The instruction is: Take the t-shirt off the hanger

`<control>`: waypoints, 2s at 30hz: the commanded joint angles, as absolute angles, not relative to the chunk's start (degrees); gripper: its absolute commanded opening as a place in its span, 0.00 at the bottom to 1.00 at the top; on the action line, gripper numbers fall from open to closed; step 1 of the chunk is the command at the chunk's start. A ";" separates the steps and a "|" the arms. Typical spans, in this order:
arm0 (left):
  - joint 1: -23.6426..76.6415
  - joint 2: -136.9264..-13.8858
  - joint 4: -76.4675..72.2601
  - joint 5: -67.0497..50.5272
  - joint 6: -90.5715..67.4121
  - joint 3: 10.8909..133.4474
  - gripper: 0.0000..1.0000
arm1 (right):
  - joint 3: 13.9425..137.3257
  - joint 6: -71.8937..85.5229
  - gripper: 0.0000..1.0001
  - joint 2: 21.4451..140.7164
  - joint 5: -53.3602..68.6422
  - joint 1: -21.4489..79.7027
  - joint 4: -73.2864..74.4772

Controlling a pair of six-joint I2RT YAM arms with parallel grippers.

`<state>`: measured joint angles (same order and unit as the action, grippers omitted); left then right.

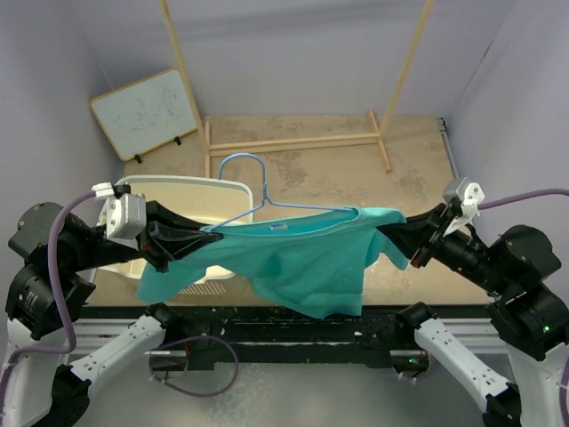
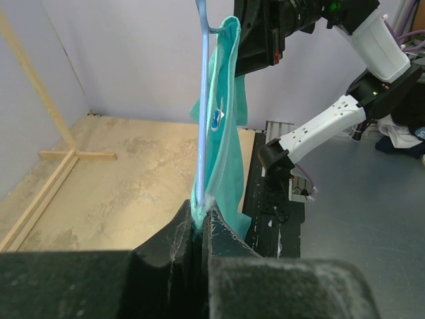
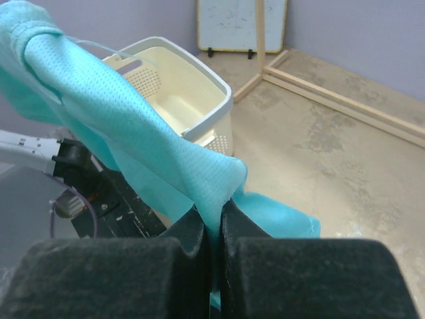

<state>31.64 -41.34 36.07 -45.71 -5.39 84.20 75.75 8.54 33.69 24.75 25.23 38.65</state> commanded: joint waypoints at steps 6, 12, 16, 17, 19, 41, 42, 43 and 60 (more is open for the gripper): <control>31.72 -38.81 36.39 -40.13 -3.81 85.97 0.00 | 76.71 28.70 0.00 33.75 -24.27 25.14 45.01; 31.73 -37.80 39.44 -39.31 -2.51 87.77 0.00 | 76.90 35.15 0.00 32.63 -40.37 25.14 50.85; 31.73 -36.49 39.48 -39.59 -2.55 88.10 0.00 | 75.92 36.65 0.00 32.61 -43.81 25.18 53.47; 31.73 -36.24 39.47 -40.01 -2.58 88.33 0.00 | 75.34 36.94 0.00 32.73 -44.18 25.22 53.78; 31.73 -35.62 38.59 -41.51 -2.98 88.71 0.00 | 74.02 37.08 0.00 32.88 -44.16 25.22 54.04; 31.73 -54.19 14.29 -40.02 -10.85 84.10 0.00 | 69.60 26.43 0.00 27.67 -10.47 25.22 43.12; 31.73 -56.89 11.68 -40.28 -11.22 84.08 0.00 | 70.36 26.03 0.00 27.77 -11.05 25.22 44.16; 31.73 -59.49 9.71 -40.37 -11.55 84.34 0.00 | 70.89 25.86 0.00 27.85 -11.94 25.22 45.19; 32.43 -77.10 6.19 -56.27 -4.71 85.54 0.00 | 77.36 18.37 0.52 26.94 8.59 25.22 43.68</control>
<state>31.66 -77.67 10.79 -46.00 -6.48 84.64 73.43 21.50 28.36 4.64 25.36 47.22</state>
